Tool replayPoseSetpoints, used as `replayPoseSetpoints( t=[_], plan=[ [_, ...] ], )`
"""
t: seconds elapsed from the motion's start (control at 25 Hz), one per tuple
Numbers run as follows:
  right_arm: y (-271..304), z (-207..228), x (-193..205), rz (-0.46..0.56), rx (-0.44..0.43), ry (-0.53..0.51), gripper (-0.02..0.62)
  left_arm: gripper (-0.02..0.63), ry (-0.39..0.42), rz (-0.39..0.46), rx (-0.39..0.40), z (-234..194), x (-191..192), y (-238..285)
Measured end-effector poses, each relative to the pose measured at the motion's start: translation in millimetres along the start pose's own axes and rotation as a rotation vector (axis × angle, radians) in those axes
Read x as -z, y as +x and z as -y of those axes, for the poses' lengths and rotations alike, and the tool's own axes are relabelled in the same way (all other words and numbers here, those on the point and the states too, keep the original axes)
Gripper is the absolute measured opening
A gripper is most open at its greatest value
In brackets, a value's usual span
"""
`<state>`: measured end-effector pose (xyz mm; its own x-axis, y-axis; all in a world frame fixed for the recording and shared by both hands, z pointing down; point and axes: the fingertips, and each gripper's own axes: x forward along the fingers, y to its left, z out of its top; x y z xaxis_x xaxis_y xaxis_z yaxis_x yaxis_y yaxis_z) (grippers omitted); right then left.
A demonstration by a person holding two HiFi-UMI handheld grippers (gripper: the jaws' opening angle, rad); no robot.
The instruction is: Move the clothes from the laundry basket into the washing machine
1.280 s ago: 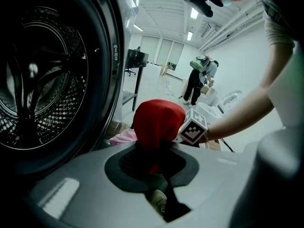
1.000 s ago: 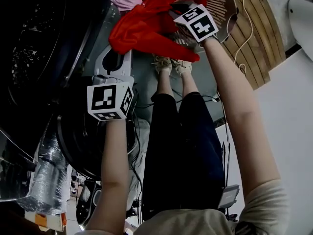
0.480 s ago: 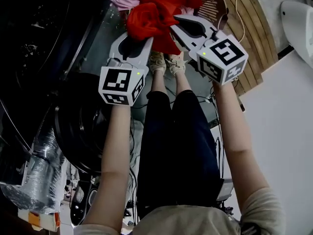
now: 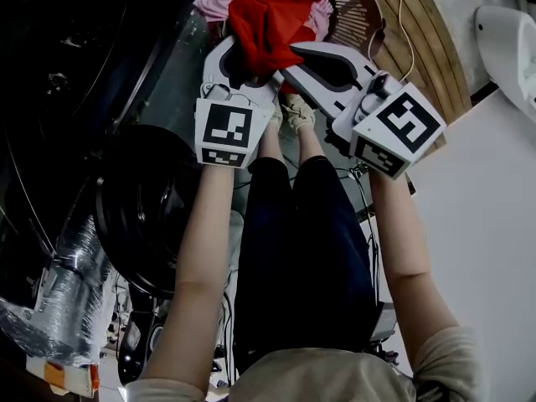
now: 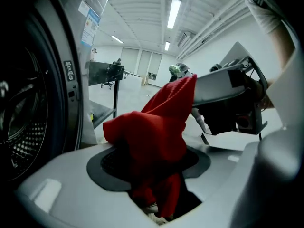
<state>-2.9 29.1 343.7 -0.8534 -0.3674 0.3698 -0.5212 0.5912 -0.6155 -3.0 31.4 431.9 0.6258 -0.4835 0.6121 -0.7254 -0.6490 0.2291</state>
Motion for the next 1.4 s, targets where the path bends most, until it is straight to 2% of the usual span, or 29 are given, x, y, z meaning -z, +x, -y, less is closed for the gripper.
replayPoseSetpoints(
  t=[0.04,0.12,0.24,0.32,0.48,0.68,0.88,1.04,1.2,1.4],
  plan=[
    [1.5,-1.0,1.9,0.004,-0.009,0.017,0.038,0.246,-0.003,0.015,-0.018,-3.9,-1.1,-0.6],
    [6.7,-0.1,7.1,0.016,-0.018,0.051,0.038,0.125,-0.020,0.037,-0.063,-13.1,-0.9,-2.3],
    [15.6,7.5,16.5,0.014,0.043,0.028,0.038,0.082,-0.064,0.055,-0.157,-30.5,3.3,-10.4],
    [21.2,10.2,26.0,-0.012,0.072,0.000,0.038,0.076,-0.106,0.072,-0.221,-44.2,5.9,-21.2],
    [35.2,5.9,41.9,-0.052,0.055,0.004,0.071,0.072,-0.156,0.097,-0.330,-72.5,10.5,-46.2],
    [52.0,3.7,51.2,-0.069,0.056,0.016,0.075,0.071,-0.223,0.111,-0.472,-112.8,20.4,-78.8],
    [63.9,10.8,57.5,-0.087,0.067,0.029,0.075,0.071,-0.203,0.122,-0.650,-166.5,33.5,-103.5],
    [73.1,21.5,69.1,-0.109,0.078,0.041,0.075,0.072,-0.276,0.138,-0.735,-205.9,47.2,-104.2],
    [79.9,31.8,78.4,-0.113,0.086,0.068,0.075,0.072,-0.352,0.200,-0.827,-238.1,49.0,-107.8],
    [83.1,35.1,84.7,-0.118,0.074,0.076,0.075,0.072,-0.315,0.300,-0.932,-282.7,19.4,-132.8]
  ],
)
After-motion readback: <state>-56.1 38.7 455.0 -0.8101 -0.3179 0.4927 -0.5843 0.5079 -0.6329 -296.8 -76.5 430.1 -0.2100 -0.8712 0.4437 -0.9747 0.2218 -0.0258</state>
